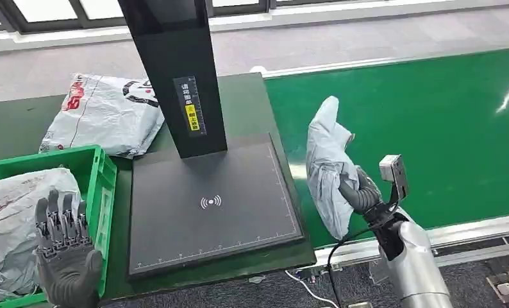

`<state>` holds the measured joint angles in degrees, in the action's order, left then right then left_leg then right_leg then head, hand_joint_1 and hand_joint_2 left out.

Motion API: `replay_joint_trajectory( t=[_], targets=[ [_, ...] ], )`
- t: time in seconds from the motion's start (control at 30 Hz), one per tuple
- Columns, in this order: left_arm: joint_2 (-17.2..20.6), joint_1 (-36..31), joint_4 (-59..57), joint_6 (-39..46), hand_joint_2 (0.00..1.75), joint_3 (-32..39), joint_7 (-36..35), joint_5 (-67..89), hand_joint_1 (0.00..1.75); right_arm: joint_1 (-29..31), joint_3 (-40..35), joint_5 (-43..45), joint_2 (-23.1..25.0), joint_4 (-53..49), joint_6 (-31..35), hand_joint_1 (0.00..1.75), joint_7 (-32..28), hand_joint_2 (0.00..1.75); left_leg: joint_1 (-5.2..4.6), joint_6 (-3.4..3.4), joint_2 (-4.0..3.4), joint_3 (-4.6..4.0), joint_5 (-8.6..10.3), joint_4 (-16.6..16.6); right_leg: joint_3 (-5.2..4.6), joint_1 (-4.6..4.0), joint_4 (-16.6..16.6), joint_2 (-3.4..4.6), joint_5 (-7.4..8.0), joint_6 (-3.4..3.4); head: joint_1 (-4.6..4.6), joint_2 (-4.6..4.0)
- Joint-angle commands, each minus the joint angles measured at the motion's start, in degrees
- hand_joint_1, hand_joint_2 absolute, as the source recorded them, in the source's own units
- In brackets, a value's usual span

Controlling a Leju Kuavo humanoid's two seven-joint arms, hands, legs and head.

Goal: Moved the parcel from conveyor to table for the left to box.

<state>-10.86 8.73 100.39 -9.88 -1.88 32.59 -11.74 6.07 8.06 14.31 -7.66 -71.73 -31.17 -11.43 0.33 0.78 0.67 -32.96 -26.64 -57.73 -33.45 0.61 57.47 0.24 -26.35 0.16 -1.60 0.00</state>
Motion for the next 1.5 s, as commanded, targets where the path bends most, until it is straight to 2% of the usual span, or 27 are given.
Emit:
replay_joint_trajectory(
  t=[0.03,0.13,0.23,0.3,0.43,0.47,0.5,0.6,0.8,0.93,1.1,1.5],
  targets=[
    [-2.8,-0.1,0.0,-1.6,1.75,4.6,-0.7,1.8,0.0,5.9,3.4,-4.7,9.7,-10.3,4.5,1.75,0.6,1.75,-0.05,0.01,-0.25,0.01,-0.01,0.0,-0.11,0.05,0.0,0.2,0.04,-0.02,0.0,0.0],
    [-2.5,-2.1,-2.0,-2.2,1.75,3.6,-1.0,2.1,0.0,9.3,-1.1,-8.4,9.8,-8.9,6.0,1.75,1.3,1.75,-0.04,0.02,-0.37,0.02,0.02,0.0,-0.11,0.04,0.0,0.29,0.09,-0.01,0.0,0.0],
    [-2.1,-3.5,-3.6,-2.7,1.75,1.9,-1.1,2.2,0.0,16.5,-10.3,-12.1,9.0,-1.2,6.8,1.75,2.0,1.75,-0.03,0.03,-0.44,0.05,0.07,0.1,-0.11,0.04,0.0,0.37,0.16,-0.01,0.0,0.0],
    [-2.0,-4.0,-4.6,-2.8,1.75,0.7,-1.1,2.1,0.0,22.6,-16.5,-13.5,10.2,6.8,8.0,1.75,2.5,1.75,-0.04,0.06,-0.61,0.04,0.09,0.0,-0.15,0.06,0.1,0.55,0.2,-0.01,0.0,0.0],
    [-1.6,-4.5,-5.1,-2.3,1.75,-1.0,-0.9,2.2,0.0,26.5,-24.0,-14.3,13.2,14.8,10.2,1.75,2.9,1.75,0.01,0.12,-0.97,0.15,0.21,0.2,-0.1,0.0,-0.1,0.84,0.44,-0.08,0.0,0.0],
    [-1.5,-4.6,-5.3,-2.2,1.75,-1.2,-0.9,2.2,0.0,26.8,-25.2,-14.4,13.3,15.8,10.2,1.75,3.1,1.75,0.0,0.14,-0.75,0.14,0.19,0.1,-0.14,0.02,0.0,0.65,0.37,-0.14,-0.02,0.0],
    [-1.5,-4.6,-5.3,-2.2,1.75,-1.2,-0.9,2.2,0.0,26.7,-25.4,-14.6,13.6,15.9,10.5,1.75,3.1,1.75,0.03,0.17,-0.87,0.18,0.23,0.2,-0.14,-0.02,-0.1,0.73,0.43,-0.14,0.0,0.0],
    [-1.4,-4.5,-5.2,-2.2,1.75,-1.1,-0.9,2.2,0.0,26.6,-25.4,-14.5,13.4,16.0,10.4,1.75,2.9,1.75,0.03,0.19,-0.47,0.15,0.28,0.2,-0.05,-0.1,-0.1,0.37,0.34,-0.14,0.0,0.0],
    [-1.3,-4.6,-5.4,-2.4,1.75,-1.2,-0.9,2.1,0.0,27.0,-26.5,-14.1,13.1,16.9,10.1,1.75,3.2,1.75,0.02,0.21,-0.22,0.05,0.27,0.1,-0.07,-0.13,0.0,0.19,0.25,-0.13,0.0,0.0],
    [-1.3,-4.6,-5.4,-2.4,1.75,-1.2,-0.9,2.1,0.0,27.0,-26.5,-14.1,13.1,16.9,10.1,1.75,3.2,1.75,0.03,0.21,-0.24,0.03,0.25,0.1,-0.08,-0.11,0.0,0.23,0.25,-0.14,0.0,0.0],
    [-1.2,-5.4,-6.1,-2.2,1.75,-1.6,-1.2,1.9,0.0,29.2,-30.9,-14.8,15.4,23.1,10.4,1.75,4.3,1.75,0.0,0.22,-0.31,0.01,0.27,0.1,-0.14,-0.07,0.0,0.28,0.27,-0.16,0.0,0.0],
    [-1.1,-5.4,-6.1,-2.2,1.75,-1.7,-1.2,1.8,0.0,29.5,-31.3,-14.6,15.1,23.5,10.5,1.75,3.7,1.75,0.01,0.22,-0.22,0.01,0.29,0.1,-0.1,-0.13,0.0,0.18,0.27,-0.15,0.0,0.0]
  ],
)
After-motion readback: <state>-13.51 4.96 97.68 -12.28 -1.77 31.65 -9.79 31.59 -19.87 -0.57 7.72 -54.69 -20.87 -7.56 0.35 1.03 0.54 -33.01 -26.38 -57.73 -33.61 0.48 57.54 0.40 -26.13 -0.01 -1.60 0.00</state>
